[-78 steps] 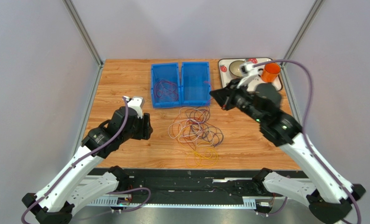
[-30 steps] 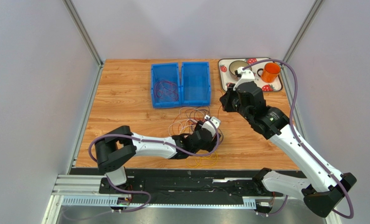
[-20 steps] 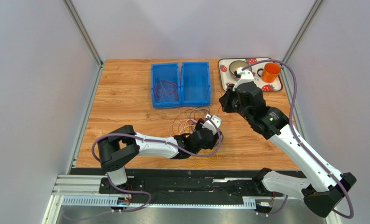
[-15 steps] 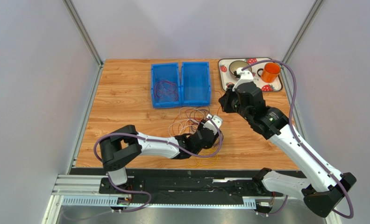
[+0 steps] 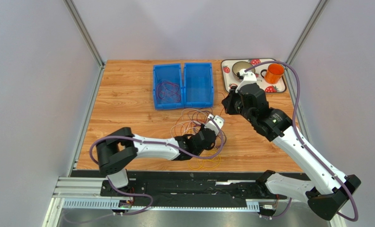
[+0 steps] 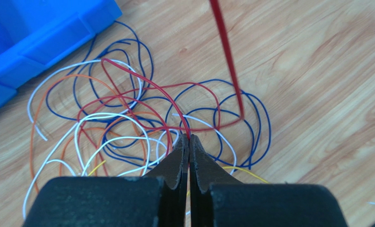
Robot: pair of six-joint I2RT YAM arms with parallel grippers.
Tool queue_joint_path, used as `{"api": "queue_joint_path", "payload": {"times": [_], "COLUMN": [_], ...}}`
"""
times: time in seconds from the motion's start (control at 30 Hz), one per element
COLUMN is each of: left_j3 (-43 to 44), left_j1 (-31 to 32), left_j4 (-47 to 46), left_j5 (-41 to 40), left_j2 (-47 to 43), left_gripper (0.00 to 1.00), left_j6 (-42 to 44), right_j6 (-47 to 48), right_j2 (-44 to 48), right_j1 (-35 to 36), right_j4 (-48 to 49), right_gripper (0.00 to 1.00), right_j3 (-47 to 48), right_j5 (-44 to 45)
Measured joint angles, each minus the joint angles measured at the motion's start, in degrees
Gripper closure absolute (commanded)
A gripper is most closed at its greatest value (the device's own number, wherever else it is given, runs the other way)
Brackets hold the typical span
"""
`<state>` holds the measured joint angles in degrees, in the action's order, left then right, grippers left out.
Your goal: Untangle the cables
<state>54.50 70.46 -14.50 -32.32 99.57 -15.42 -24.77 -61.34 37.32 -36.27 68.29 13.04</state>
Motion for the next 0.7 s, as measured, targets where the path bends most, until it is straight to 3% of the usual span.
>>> {"api": "queue_joint_path", "payload": {"times": [0.03,0.2,0.33,0.7], "left_j3": [0.0,0.0,2.4,19.1], "left_j1": [0.0,0.0,0.0,-0.3], "left_j4": [1.4,8.5,15.5,33.5], "left_j5": [0.2,2.3,3.5,4.3], "left_j2": [-1.7,-13.5,-22.5,-31.0], "left_gripper": [1.00,1.00,1.00,1.00], "left_j6": [-0.3,-2.1,-2.9,-1.3], "right_j6": [0.0,0.2,0.1,-2.2], "right_j2": [0.0,-0.4,-1.4,-3.1], "right_j1": [0.0,-0.1,-0.5,-0.8], "right_j4": [0.0,0.0,0.0,0.2], "right_gripper": [0.94,0.85,1.00,1.00], "right_j3": [0.0,0.0,0.0,2.5], "right_j5": [0.1,0.5,0.5,-3.1]}}
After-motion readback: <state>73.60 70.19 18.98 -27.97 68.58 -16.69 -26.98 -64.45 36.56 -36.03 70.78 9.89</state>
